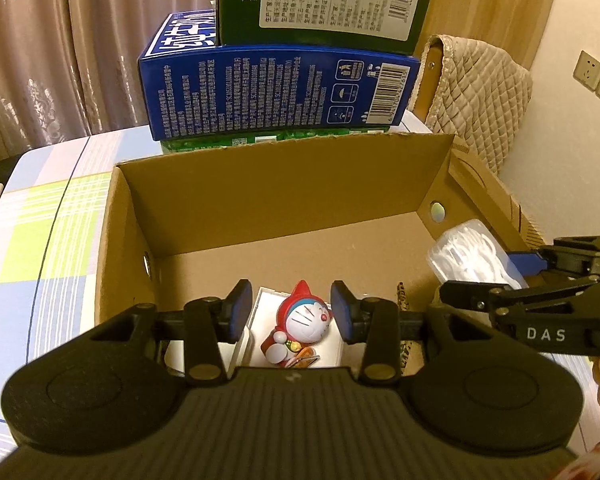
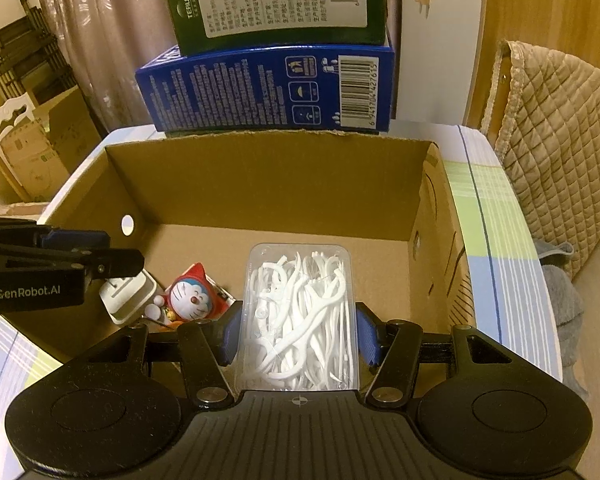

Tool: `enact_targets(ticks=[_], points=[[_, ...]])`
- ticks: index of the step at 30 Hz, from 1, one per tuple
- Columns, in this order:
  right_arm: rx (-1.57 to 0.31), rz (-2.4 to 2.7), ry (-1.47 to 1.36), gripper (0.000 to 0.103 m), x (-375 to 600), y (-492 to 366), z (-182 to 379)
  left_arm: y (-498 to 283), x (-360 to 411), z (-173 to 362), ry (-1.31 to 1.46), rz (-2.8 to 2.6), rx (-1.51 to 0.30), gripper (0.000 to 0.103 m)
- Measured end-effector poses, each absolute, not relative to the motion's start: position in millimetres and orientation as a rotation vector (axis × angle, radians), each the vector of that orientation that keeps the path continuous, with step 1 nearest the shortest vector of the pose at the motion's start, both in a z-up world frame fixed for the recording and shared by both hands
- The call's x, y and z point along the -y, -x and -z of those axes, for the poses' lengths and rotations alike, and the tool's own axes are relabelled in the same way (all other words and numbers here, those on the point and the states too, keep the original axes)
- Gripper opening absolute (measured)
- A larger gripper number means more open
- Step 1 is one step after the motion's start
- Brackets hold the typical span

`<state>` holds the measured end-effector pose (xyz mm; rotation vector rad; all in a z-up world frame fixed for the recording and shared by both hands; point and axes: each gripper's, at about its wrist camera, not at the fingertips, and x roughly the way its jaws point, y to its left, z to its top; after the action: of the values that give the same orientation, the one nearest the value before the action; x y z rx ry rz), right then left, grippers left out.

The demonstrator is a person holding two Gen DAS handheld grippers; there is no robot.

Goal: Organize rigid objects
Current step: 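Open left tool to drop figure into box while right tool releases floss box, then move both tools back from box toward green jar and white stick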

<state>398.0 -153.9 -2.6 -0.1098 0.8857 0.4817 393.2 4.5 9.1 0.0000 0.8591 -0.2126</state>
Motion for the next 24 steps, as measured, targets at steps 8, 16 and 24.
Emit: enact_targets(ticks=[8, 16, 24], points=[[-0.817, -0.503, 0.057, 0.061, 160, -391, -12, -377, -6, -22, 0.009, 0.218, -0.828, 0.037], [-0.744, -0.452, -0.022, 0.062, 186, -340, -42, -324, -18, -54, 0.051, 0.198, -0.752, 0.037], [-0.731, -0.447, -0.043, 0.067, 200, -256, -63, -242, -33, -81, 0.081, 0.157, -0.711, 0.041]])
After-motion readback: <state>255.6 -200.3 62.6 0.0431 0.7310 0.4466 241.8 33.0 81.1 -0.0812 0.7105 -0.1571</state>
